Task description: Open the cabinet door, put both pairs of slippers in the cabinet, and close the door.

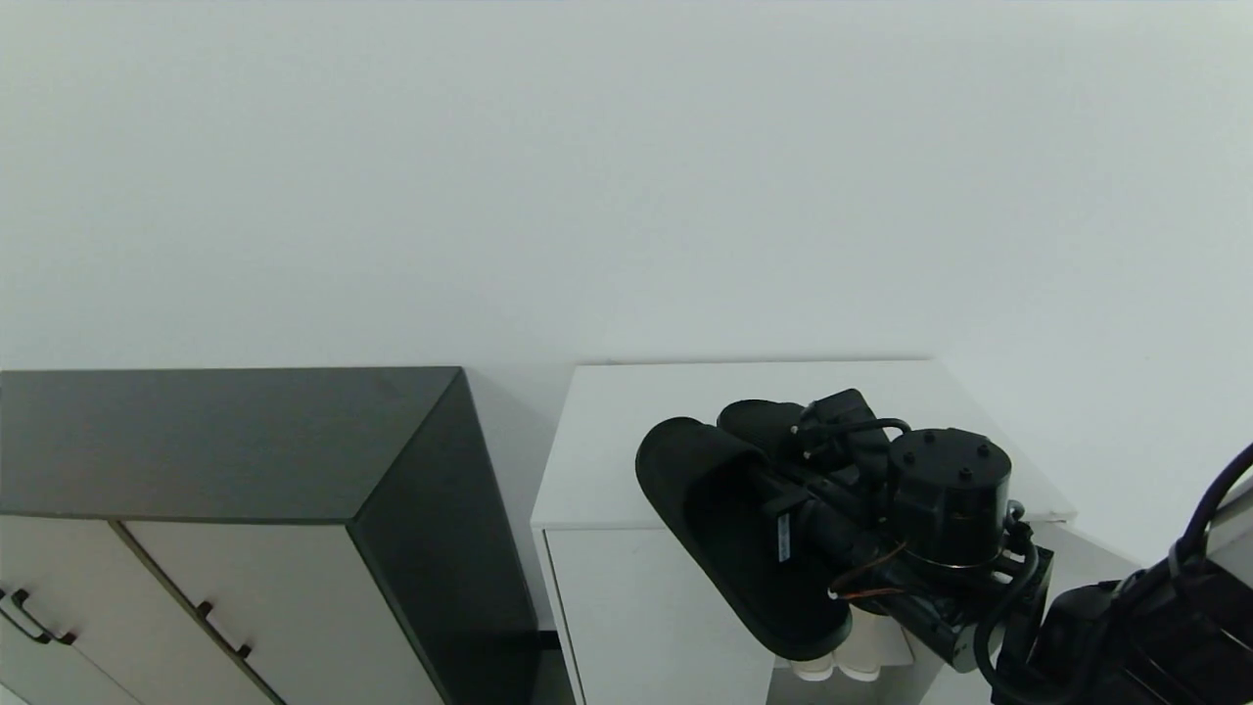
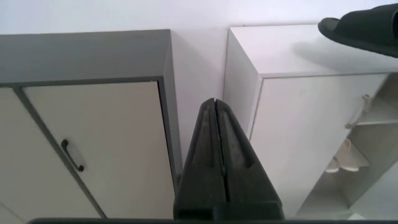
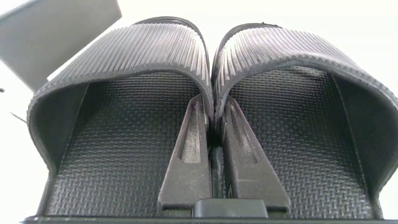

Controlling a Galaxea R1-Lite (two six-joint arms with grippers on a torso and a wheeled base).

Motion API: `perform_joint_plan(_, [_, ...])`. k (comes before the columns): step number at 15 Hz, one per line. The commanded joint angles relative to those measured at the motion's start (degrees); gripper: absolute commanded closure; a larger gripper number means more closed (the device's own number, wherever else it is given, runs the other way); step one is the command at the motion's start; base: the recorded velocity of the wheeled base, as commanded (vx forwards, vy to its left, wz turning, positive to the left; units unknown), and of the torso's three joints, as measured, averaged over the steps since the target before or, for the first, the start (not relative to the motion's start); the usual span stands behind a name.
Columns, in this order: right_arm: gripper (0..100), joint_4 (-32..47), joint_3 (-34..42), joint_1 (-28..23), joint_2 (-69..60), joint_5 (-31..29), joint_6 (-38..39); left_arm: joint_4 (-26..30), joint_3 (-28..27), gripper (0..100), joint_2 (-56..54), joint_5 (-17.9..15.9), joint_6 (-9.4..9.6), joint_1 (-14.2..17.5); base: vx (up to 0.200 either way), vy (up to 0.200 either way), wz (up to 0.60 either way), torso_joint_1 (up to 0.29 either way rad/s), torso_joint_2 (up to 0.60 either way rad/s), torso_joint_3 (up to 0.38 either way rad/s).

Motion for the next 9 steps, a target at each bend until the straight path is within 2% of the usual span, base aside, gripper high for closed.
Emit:
perform_joint_plan(1, [100,0.0,0.0,0.0,0.2,0.0,0.0,0.0,0.0,100,0.0,0.1,0.0,0.0,-0.2,0.0,0.0,-0.017,-0.01,0.007])
perform_joint_plan(7, [100,0.0,0.1,0.0,0.2,0.0,0.0,0.0,0.0,100,0.0,0.1,0.0,0.0,-0.2,0.0,0.0,-0.002,0.0,0.002])
perform_joint_plan(9, [100,0.0,0.1,0.0,0.3,0.0,0.0,0.0,0.0,100,0.0,0.1,0.0,0.0,0.0,0.0,0.0,0.0,0.0,0.0])
